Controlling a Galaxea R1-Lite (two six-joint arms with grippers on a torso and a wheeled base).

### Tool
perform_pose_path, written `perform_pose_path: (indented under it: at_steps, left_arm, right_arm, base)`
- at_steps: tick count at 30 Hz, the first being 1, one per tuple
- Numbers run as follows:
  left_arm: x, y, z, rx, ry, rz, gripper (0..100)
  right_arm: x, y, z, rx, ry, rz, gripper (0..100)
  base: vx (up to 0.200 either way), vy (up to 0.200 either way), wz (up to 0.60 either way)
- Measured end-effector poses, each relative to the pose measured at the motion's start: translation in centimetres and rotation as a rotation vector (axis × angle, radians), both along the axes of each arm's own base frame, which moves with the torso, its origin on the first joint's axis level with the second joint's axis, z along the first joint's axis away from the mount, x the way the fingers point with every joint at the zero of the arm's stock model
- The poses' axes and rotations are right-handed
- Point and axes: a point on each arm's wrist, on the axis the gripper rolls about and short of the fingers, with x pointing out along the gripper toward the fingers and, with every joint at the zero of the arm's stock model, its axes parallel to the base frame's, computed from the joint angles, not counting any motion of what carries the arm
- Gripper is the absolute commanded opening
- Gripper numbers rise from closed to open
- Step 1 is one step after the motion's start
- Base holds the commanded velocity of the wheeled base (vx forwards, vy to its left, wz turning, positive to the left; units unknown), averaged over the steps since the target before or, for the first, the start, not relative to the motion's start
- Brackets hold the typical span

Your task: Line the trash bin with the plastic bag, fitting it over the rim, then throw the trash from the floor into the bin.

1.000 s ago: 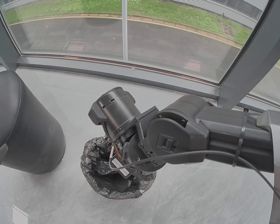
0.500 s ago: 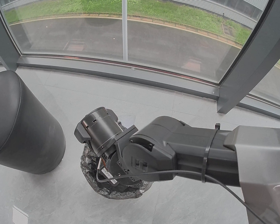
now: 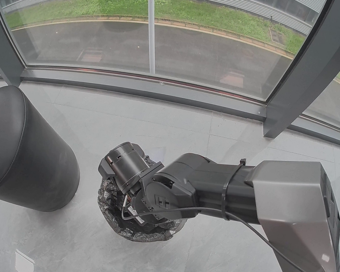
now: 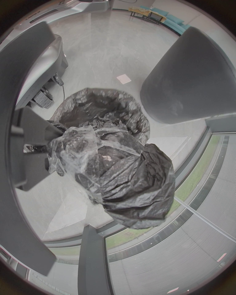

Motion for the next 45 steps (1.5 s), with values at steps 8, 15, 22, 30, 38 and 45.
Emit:
perform_pose_path:
  at_steps: [8, 15, 22, 30, 38, 45]
  left_arm:
    - [-0.1, 0.3, 0.0, -0.007, -0.012, 0.125, 100]
    - [-0.1, 0.2, 0.0, -0.048, -0.017, 0.086, 100]
    - [-0.1, 0.1, -0.1, -0.109, -0.014, 0.026, 100]
    - [0.0, -0.3, -0.3, -0.014, 0.023, -0.13, 100]
    - [0.0, -0.3, -0.4, -0.014, 0.03, -0.152, 100]
    - [0.0, -0.3, -0.4, -0.002, 0.031, -0.152, 100]
  right_arm:
    - [0.9, -0.4, -0.9, -0.007, 0.018, -0.017, 0]
    - [1.2, 0.0, -2.1, -0.007, 0.03, -0.008, 0]
    - [1.2, 0.6, -3.4, -0.011, 0.033, 0.002, 0]
    - [1.2, 1.0, -4.8, -0.035, 0.048, 0.008, 0]
    - [1.1, 1.1, -5.4, -0.041, 0.055, 0.007, 0]
    - [1.2, 1.1, -5.9, -0.05, 0.061, 0.005, 0]
  base:
    - [0.0, 0.0, 0.0]
    - [0.0, 0.0, 0.0]
    - [0.0, 0.0, 0.0]
    - [0.0, 0.0, 0.0]
    - [0.0, 0.0, 0.0]
    - [0.0, 0.0, 0.0]
